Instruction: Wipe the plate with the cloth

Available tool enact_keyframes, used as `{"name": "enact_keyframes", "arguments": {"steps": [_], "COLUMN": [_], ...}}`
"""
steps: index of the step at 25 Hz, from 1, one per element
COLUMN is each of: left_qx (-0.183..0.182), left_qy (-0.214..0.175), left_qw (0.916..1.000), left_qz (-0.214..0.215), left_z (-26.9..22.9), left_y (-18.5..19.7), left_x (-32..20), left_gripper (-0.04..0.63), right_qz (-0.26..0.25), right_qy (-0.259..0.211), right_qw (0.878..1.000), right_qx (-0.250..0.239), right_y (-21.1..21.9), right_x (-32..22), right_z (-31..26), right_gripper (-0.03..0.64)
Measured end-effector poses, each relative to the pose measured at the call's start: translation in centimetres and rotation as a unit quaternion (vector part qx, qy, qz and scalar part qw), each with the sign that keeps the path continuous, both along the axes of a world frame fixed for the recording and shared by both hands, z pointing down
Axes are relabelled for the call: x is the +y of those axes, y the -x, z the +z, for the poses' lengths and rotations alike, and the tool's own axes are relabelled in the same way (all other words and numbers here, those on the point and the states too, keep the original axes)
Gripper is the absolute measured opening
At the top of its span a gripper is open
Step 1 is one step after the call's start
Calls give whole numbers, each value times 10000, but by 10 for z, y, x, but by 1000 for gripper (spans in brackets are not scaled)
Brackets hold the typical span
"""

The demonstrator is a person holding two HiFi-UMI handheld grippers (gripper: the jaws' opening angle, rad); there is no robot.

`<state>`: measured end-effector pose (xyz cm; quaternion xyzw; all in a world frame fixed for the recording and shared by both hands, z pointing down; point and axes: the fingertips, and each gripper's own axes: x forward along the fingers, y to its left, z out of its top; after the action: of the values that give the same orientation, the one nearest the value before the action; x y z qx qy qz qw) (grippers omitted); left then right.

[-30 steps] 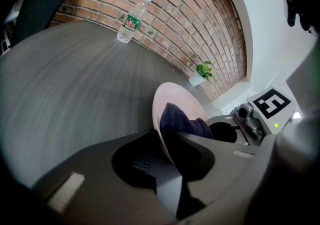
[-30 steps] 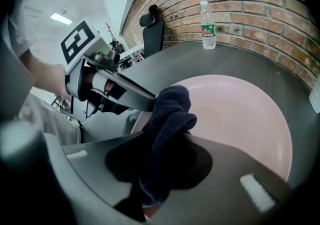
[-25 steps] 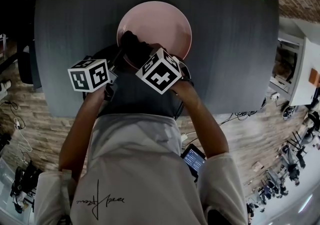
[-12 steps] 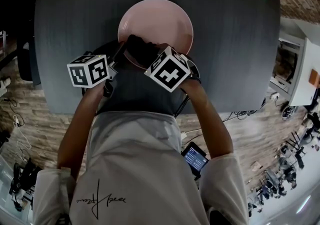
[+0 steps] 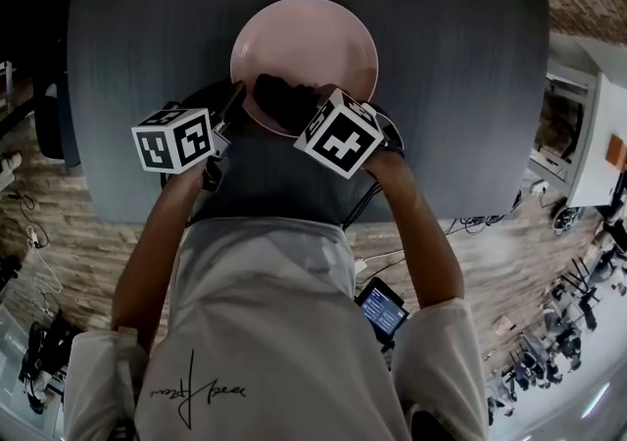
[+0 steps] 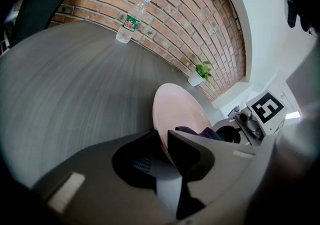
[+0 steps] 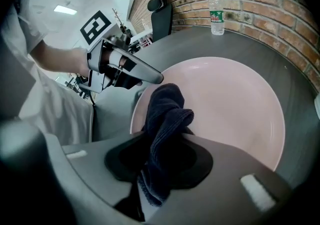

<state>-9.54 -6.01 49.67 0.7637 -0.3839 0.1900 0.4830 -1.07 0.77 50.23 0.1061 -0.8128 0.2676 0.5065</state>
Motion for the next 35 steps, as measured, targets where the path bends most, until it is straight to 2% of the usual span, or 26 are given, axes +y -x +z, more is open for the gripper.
{"name": "enact_keyframes", "arguments": {"steps": [4,9,22,25,35], "left_qx": [10,-29,10,44,48], "left_qy": [106,-80,-15,114,89], "left_qw": [9999,10000,10000,9999,9999], "left_qz": [19,9,21,42,30], "left_z": [4,-1,1,4,3], "left_y": [1,1,0,-1,-1], "left_x": [4,-3,-1,4,3], "left_gripper": [87,86,89,89,89], "right_qz": [-163,-261,-92,-106,-180], "right_qy": [17,98,188,156,68], "right_qw": [9998,9995,9995,9994,9988], "right_qx": [102,135,238,282,460], "right_y": [-8,-15,-40,-46,-56], "right_x": [2,2,-7,-11,-18], "right_z": [0,1,4,4,4], "right_gripper": [110,112,112,112,112]}}
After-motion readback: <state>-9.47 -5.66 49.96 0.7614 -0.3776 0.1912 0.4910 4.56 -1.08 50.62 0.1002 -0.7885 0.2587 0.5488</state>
